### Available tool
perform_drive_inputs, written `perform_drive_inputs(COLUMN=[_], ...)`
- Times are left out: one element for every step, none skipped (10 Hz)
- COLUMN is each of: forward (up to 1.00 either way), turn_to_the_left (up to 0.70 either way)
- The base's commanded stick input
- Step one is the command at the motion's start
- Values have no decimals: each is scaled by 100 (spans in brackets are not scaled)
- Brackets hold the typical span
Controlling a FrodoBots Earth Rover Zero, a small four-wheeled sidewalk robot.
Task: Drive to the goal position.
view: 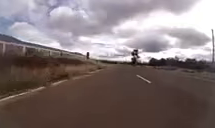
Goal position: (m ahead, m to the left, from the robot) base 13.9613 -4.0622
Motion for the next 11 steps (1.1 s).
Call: perform_drive_inputs(forward=[70, 70, 70, 70, 70, 70, 70, 70, 70, 70, 70], turn_to_the_left=[1, 1, 1, 1, 1, 1, 1, 1, 1, 1, 1])
